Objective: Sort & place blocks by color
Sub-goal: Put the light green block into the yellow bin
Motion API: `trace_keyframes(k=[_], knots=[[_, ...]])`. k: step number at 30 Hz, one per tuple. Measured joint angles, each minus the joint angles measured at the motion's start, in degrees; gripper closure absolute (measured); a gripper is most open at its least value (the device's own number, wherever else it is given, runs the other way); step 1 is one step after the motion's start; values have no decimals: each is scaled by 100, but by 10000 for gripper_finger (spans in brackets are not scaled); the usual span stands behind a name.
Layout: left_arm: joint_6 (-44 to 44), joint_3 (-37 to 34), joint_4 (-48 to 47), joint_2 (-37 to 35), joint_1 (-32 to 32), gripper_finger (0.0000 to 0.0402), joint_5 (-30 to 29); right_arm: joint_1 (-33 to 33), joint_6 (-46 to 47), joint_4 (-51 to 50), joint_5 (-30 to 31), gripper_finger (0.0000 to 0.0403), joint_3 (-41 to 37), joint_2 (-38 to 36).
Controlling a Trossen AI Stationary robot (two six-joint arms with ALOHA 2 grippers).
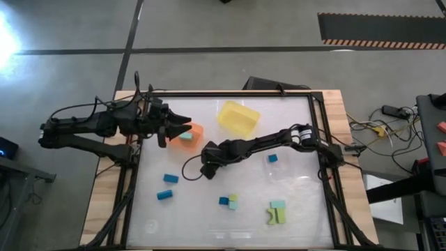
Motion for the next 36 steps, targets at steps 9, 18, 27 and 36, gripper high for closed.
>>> trace_keyframes(k=[9, 18, 27, 36], knots=[[0, 0, 22, -3, 0, 208, 0, -29, 6, -536, -753, 286, 0, -889], [-12, 0, 122, 60, 7, 208, 0, -433, -936, -1762, -837, 286, 4, -1913], [-782, 1, 417, 266, 7, 208, -849, -1687, -3007, -2208, -911, 286, 4, -2230], [-911, 0, 1277, 643, 11, 208, -1556, -2845, -4335, -1954, -1474, 286, 6, -1846]])
